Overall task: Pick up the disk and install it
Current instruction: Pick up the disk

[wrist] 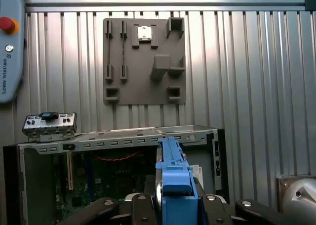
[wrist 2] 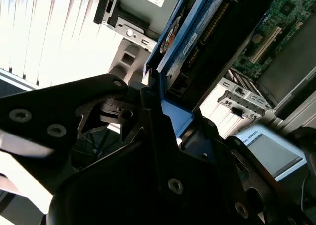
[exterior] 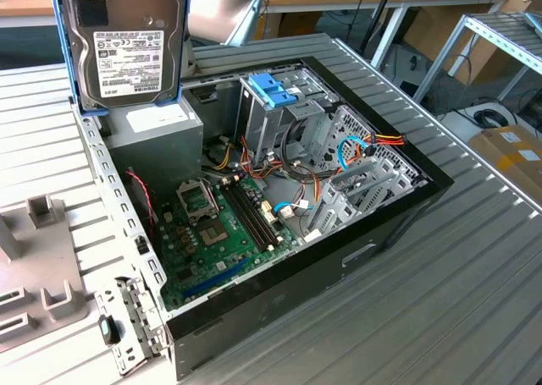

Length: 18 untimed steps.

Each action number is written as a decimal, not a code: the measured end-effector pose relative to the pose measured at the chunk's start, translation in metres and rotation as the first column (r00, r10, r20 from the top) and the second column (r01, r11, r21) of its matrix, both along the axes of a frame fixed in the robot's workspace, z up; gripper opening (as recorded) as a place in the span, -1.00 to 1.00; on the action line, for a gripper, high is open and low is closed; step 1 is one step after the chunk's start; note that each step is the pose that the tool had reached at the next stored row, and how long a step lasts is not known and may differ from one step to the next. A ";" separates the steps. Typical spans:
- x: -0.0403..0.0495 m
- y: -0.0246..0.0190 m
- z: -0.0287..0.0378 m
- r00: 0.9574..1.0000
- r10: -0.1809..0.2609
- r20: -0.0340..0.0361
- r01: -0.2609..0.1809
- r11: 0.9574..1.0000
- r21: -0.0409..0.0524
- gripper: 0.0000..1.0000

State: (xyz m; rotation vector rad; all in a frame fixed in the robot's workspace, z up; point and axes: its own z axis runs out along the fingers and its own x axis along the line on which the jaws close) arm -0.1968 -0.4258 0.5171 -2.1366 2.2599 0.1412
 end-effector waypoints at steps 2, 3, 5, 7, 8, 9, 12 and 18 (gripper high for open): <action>0.0003 -0.0013 -0.0001 1.000 0.000 0.000 0.000 1.000 0.000 -0.25; 0.0005 -0.0019 -0.0001 1.000 0.000 0.000 0.000 1.000 0.000 -0.25; 0.0010 -0.0036 -0.0002 1.000 0.000 0.000 0.000 1.000 0.000 -0.25; 0.0014 -0.0050 -0.0002 1.000 0.000 0.000 0.000 1.000 0.000 -0.25; 0.0016 -0.0057 -0.0002 1.000 0.000 0.000 0.000 1.000 0.000 -0.25; 0.0019 -0.0064 -0.0002 1.000 0.000 0.000 0.000 1.000 0.000 -0.25; 0.0026 -0.0081 -0.0003 1.000 0.000 0.000 0.000 1.000 0.000 -0.25; 0.0036 -0.0130 -0.0004 1.000 0.000 0.000 0.000 1.000 0.000 -0.25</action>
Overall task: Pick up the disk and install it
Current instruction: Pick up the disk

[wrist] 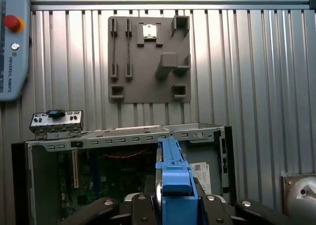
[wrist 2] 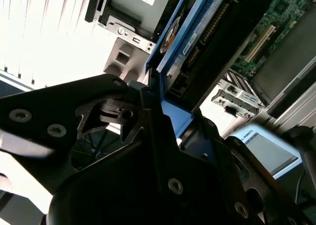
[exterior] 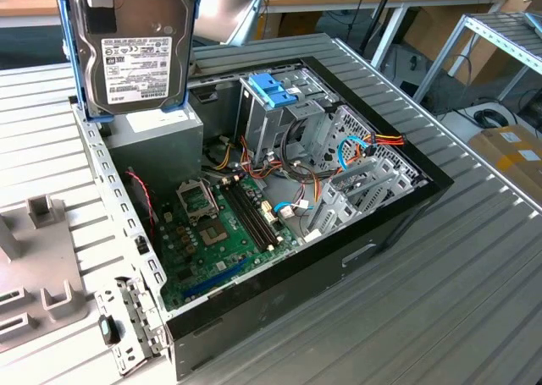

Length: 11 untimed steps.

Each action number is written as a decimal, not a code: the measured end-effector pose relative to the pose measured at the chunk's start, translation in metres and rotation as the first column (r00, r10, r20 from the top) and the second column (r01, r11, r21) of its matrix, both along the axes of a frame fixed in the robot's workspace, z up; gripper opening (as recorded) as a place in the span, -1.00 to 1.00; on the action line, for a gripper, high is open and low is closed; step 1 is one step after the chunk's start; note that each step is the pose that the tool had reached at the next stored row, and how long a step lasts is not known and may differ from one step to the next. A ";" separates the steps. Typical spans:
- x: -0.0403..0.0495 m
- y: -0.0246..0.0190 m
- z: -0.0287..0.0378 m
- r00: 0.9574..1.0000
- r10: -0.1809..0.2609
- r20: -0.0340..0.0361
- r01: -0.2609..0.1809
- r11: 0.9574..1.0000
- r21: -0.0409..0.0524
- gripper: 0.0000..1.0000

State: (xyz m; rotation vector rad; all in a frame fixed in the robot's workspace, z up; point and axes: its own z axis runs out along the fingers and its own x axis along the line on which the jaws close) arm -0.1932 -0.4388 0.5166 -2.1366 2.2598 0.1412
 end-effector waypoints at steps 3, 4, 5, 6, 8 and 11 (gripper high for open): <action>0.0004 -0.0036 -0.0001 1.000 0.000 0.000 0.000 1.000 0.000 -0.25; 0.0006 -0.0049 -0.0001 1.000 0.000 0.000 0.000 1.000 0.000 -0.25; 0.0008 -0.0064 -0.0002 1.000 0.000 0.000 0.000 1.000 0.000 -0.25; 0.0010 -0.0077 -0.0002 1.000 0.000 0.000 0.000 1.000 0.000 -0.25; 0.0012 -0.0096 -0.0003 1.000 0.000 0.000 0.000 1.000 0.000 -0.25; 0.0013 -0.0122 -0.0003 1.000 0.000 0.000 0.000 1.000 0.000 -0.25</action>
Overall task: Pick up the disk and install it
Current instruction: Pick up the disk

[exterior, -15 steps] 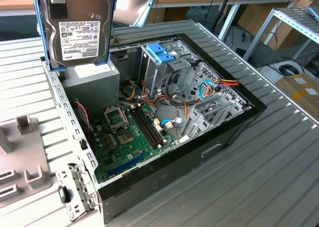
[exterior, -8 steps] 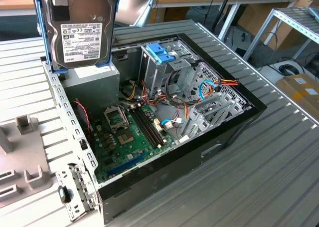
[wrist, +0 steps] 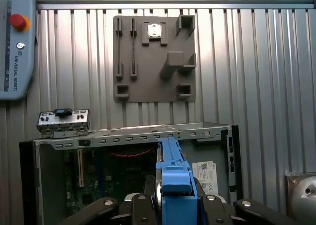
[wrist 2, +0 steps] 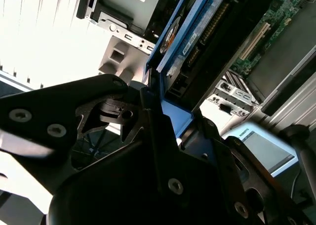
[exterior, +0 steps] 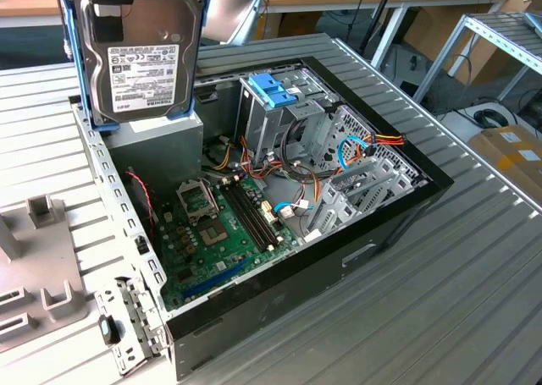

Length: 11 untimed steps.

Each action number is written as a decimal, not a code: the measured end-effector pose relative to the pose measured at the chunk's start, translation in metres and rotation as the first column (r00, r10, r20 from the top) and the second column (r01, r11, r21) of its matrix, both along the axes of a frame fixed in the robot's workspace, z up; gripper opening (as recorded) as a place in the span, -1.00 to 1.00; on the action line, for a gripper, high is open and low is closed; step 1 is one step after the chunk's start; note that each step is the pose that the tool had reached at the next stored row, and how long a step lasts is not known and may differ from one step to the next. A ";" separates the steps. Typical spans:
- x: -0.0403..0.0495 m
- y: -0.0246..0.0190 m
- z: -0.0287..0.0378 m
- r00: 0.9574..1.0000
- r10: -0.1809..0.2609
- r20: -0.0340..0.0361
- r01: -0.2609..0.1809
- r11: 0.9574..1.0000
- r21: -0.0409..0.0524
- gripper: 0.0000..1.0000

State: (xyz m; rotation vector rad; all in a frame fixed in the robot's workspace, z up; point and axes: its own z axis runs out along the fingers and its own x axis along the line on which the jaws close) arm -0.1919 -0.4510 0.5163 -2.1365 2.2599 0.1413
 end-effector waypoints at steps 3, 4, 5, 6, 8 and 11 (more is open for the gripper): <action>0.0000 -0.0017 0.0000 1.000 0.000 0.000 0.000 1.000 0.000 -0.25; 0.0000 -0.0024 0.0000 1.000 0.000 0.000 0.000 1.000 0.000 -0.25; 0.0000 -0.0036 0.0000 1.000 0.000 0.000 0.000 1.000 0.000 -0.25; 0.0000 -0.0043 0.0000 1.000 0.000 0.000 0.000 1.000 0.000 -0.25; 0.0000 -0.0058 0.0000 1.000 0.000 0.000 0.000 1.000 0.000 -0.25; 0.0000 -0.0078 0.0000 1.000 0.000 0.000 0.000 1.000 0.000 -0.25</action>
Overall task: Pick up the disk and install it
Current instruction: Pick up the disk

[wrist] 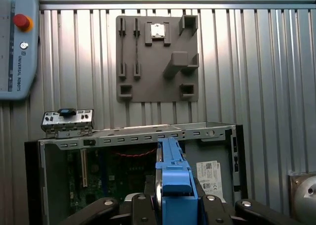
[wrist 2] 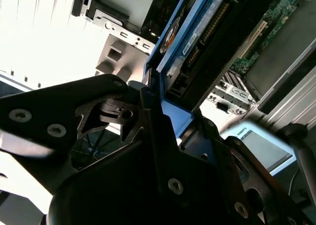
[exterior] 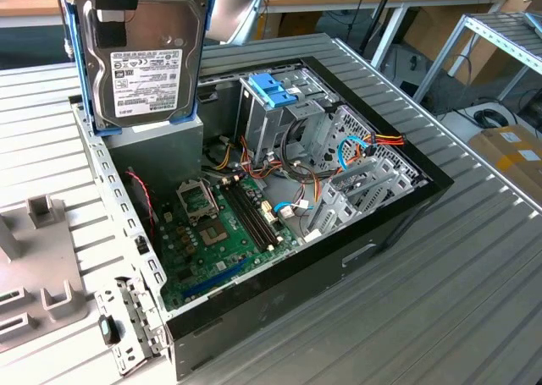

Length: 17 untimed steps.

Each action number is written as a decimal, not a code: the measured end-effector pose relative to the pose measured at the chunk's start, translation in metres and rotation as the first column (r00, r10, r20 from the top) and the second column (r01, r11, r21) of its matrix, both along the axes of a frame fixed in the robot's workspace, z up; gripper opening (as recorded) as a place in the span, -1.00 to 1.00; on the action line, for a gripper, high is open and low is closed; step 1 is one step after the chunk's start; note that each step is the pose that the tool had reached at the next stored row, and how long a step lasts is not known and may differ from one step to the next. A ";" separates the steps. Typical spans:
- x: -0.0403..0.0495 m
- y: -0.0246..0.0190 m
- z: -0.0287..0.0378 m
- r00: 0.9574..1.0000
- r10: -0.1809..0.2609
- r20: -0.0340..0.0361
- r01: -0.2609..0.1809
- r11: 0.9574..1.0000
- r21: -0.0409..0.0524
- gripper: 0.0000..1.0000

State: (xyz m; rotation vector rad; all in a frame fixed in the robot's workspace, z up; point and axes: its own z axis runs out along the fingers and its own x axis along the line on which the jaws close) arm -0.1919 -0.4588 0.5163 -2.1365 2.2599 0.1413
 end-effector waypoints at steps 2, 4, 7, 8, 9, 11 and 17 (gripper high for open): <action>0.0000 -0.0012 0.0000 1.000 0.000 0.000 0.000 1.000 0.000 -0.25; 0.0000 -0.0025 0.0000 1.000 0.000 0.000 0.000 1.000 0.000 -0.25; 0.0000 -0.0052 0.0000 1.000 0.000 0.000 0.000 1.000 0.000 -0.25; 0.0000 -0.0061 0.0000 1.000 0.000 0.000 0.000 1.000 0.000 -0.25; 0.0000 -0.0071 0.0000 1.000 0.000 0.000 0.000 1.000 0.000 -0.25; 0.0000 -0.0094 0.0000 1.000 0.000 0.000 0.000 1.000 0.000 -0.25; 0.0000 -0.0163 0.0000 1.000 0.000 0.000 0.000 1.000 0.000 -0.25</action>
